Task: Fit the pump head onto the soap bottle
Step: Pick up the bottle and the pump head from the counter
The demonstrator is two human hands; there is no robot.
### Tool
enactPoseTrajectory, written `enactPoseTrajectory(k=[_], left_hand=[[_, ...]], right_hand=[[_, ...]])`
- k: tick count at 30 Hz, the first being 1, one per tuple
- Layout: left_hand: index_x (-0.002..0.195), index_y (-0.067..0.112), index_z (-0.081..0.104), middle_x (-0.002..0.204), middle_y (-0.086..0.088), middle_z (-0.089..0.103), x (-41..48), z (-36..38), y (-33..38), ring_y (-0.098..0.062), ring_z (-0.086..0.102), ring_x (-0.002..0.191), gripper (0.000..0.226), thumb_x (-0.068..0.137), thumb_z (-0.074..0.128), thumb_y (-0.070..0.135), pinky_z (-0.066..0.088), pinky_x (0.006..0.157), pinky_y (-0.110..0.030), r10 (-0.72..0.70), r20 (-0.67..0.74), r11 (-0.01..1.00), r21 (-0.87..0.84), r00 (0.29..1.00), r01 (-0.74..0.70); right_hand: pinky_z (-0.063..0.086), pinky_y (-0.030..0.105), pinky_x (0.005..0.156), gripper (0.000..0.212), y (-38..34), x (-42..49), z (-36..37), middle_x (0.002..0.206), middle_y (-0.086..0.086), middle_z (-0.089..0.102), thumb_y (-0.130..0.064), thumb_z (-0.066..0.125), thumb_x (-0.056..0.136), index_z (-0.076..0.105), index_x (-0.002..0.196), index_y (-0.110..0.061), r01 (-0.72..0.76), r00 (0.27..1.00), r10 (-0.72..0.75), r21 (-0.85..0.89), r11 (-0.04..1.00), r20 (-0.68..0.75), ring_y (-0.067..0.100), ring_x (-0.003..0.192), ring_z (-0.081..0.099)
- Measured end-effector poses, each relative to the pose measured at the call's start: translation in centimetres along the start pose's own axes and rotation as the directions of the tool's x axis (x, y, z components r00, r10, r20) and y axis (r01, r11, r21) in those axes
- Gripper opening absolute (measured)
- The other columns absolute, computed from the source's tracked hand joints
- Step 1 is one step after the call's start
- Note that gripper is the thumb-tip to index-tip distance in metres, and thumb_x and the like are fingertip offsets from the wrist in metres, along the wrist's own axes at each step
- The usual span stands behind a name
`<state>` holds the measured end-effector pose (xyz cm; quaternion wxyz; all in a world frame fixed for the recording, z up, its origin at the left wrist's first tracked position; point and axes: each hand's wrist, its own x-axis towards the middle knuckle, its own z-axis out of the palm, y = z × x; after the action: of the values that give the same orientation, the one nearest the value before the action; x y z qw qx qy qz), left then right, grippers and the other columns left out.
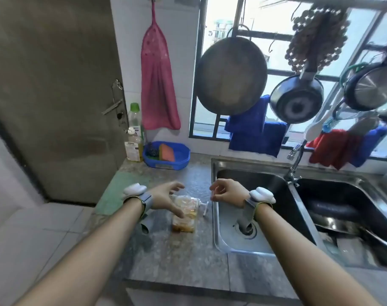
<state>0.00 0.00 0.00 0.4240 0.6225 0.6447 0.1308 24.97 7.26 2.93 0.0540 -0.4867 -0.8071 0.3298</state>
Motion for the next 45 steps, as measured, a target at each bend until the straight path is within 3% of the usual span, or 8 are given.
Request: enactPoseTrajectory(k=[4,11,21,27,33,37,40,45], left_hand=[[0.144,0.028,0.046,0.150,0.004,0.046,1.3,1.9,-1.1,-0.015,0.044,0.137,0.097,0.061,0.095,0.032,0.043,0.106,-0.032,0.047,-0.063,0.999,0.001,0.997,-0.047],[0.119,0.032,0.069,0.114,0.006,0.069,1.9,3.9,-3.0,-0.006,0.062,0.097,0.066,0.058,0.095,0.033,0.042,0.074,-0.002,0.110,-0.294,0.990,-0.048,0.949,-0.130],[0.122,0.030,0.070,0.111,0.015,0.071,2.2,4.1,-3.8,0.032,0.053,0.089,0.068,0.059,0.096,0.029,0.040,0.077,0.004,0.091,-0.307,0.982,-0.133,0.947,-0.137],[0.110,0.042,0.068,0.104,0.019,0.071,2.4,4.1,-3.9,0.029,0.057,0.087,0.062,0.060,0.095,0.019,0.042,0.075,0.002,0.076,-0.295,0.974,-0.184,0.953,-0.134],[0.122,0.031,0.071,0.116,0.014,0.071,2.4,4.1,-4.0,0.007,0.063,0.099,0.068,0.059,0.096,0.029,0.043,0.081,-0.003,0.076,-0.295,0.981,-0.151,0.952,-0.125],[0.127,0.030,0.068,0.124,0.010,0.070,2.5,4.2,-4.1,-0.005,0.062,0.111,0.073,0.060,0.096,0.029,0.046,0.089,-0.012,0.059,-0.294,0.982,-0.156,0.954,-0.109],[0.127,0.032,0.068,0.121,0.009,0.071,2.2,4.4,-3.6,-0.008,0.064,0.111,0.075,0.058,0.096,0.031,0.051,0.096,-0.024,0.039,-0.318,0.986,-0.142,0.947,-0.088],[0.118,0.031,0.071,0.108,0.010,0.072,0.4,4.6,-1.6,-0.013,0.067,0.097,0.067,0.056,0.096,0.031,0.054,0.084,-0.028,0.036,-0.373,0.989,-0.119,0.927,-0.086]], right_hand=[[0.047,0.027,0.085,0.038,1.6,1.9,2.8,0.105,0.005,0.064,-0.023,0.072,0.083,0.064,0.119,-0.013,-0.026,0.999,0.027,-0.076,0.997,0.019,0.018,0.091,0.059],[0.045,0.030,0.085,0.042,4.0,5.2,6.4,0.122,0.011,0.061,-0.030,0.065,0.086,0.058,0.123,-0.012,-0.003,1.000,0.004,-0.214,0.977,0.003,0.027,0.107,0.060],[0.041,0.039,0.092,0.040,4.7,10.6,9.7,0.127,0.007,0.062,-0.036,0.054,0.089,0.052,0.124,-0.016,-0.069,0.998,0.063,-0.272,0.960,-0.032,0.031,0.119,0.052],[0.029,0.035,0.079,0.023,4.6,11.2,10.5,0.116,0.008,0.063,-0.031,0.052,0.090,0.055,0.106,-0.014,-0.039,0.997,0.020,-0.276,0.960,-0.070,0.031,0.112,0.054],[0.049,0.040,0.083,0.020,4.1,9.7,8.5,0.088,-0.001,0.065,-0.037,0.059,0.080,0.061,0.089,-0.019,-0.056,0.984,0.054,-0.004,0.998,-0.171,0.028,0.091,0.063],[0.046,0.017,0.061,0.027,2.9,7.8,4.0,0.087,0.003,0.070,-0.032,0.078,0.075,0.071,0.094,-0.013,0.014,0.970,0.026,0.162,0.987,-0.241,0.018,0.079,0.063],[0.047,0.027,0.072,0.034,1.4,5.7,-0.1,0.096,0.006,0.072,-0.032,0.079,0.077,0.073,0.104,-0.012,0.081,0.961,-0.047,0.114,0.990,-0.273,0.020,0.087,0.065],[0.059,0.044,0.083,0.027,-0.9,1.3,-5.9,0.102,0.005,0.071,-0.031,0.076,0.079,0.064,0.102,-0.022,0.159,0.950,-0.130,0.079,0.984,-0.285,0.022,0.091,0.069]])
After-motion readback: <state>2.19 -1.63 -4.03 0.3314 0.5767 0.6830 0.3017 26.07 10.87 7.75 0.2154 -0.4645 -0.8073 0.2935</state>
